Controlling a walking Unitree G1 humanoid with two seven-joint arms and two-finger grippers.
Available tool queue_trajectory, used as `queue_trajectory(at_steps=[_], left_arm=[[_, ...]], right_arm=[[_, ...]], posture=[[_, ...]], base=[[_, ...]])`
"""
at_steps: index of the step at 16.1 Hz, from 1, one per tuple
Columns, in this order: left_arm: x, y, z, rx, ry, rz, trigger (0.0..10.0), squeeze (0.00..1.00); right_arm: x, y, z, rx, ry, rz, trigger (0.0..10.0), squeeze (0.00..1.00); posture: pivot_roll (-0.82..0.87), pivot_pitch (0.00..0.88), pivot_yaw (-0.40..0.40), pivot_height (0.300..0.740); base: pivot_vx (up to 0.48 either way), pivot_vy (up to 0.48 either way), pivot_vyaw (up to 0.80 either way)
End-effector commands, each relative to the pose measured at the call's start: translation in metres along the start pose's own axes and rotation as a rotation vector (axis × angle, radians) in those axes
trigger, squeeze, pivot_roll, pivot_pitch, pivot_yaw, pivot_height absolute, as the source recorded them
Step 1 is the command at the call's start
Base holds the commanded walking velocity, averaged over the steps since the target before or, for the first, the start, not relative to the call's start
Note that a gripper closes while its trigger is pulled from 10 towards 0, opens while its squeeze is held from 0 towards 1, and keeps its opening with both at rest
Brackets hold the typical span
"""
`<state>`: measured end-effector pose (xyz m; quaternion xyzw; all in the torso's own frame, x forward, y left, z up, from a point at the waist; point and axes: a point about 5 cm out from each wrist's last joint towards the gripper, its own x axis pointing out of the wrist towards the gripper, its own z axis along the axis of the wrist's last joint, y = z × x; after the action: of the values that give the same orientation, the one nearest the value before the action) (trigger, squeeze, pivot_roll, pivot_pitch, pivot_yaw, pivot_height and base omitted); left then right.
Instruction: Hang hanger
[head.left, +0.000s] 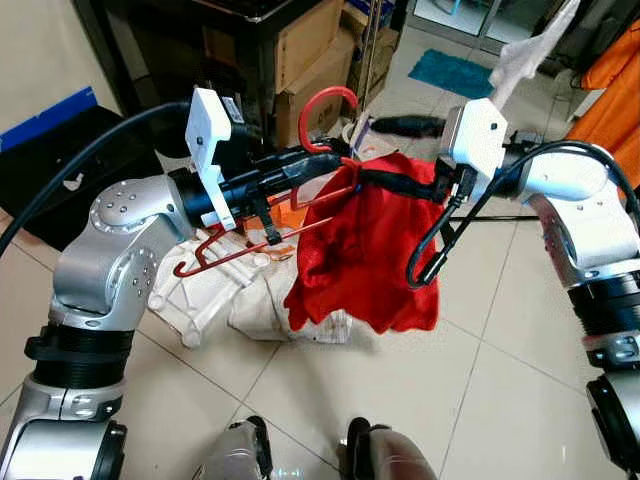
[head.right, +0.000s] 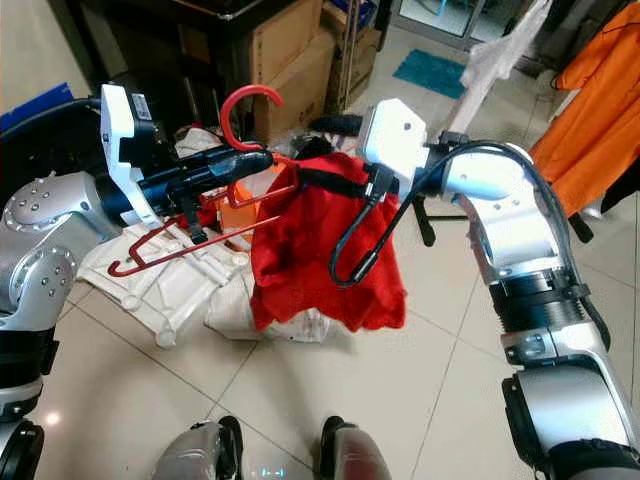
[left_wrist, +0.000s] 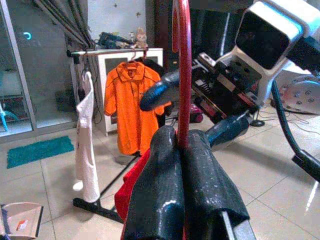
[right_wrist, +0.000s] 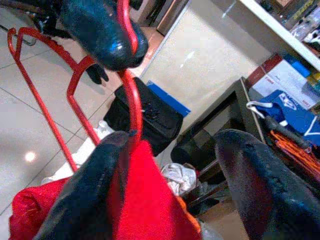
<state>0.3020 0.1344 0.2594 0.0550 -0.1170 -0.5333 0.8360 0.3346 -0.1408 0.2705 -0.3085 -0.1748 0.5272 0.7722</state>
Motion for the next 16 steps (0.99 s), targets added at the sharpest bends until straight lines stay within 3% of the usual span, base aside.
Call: queue_trajectory(at_steps=[1,7,8,16], left_arm=[[0.003,-0.005,0.009,0.029,-0.031,-0.047,10.0,0.00],[0.001,-0.005,0.008,0.022,-0.021,-0.062,10.0,0.00],[0.001,-0.005,0.008,0.021,-0.022,-0.065,10.0,0.00],[0.003,-0.010,0.013,0.030,-0.028,-0.096,10.0,0.00]], right_arm=[[-0.008,-0.007,0.005,-0.030,-0.002,-0.006,10.0,1.00],[-0.029,-0.011,-0.004,-0.016,0.094,0.066,10.0,1.00],[-0.030,-0.011,-0.010,-0.042,0.125,0.062,10.0,0.00],[-0.015,0.000,-0.016,0.007,0.056,0.162,10.0,0.00]], posture=[[-0.10,0.141,-0.057,0.740],[-0.12,0.144,-0.047,0.740],[-0.11,0.145,-0.047,0.740],[-0.10,0.145,-0.047,0.740]], base=[[0.000,0.000,0.00],[0.000,0.000,0.00],[0.000,0.000,0.00],[0.000,0.000,0.00]])
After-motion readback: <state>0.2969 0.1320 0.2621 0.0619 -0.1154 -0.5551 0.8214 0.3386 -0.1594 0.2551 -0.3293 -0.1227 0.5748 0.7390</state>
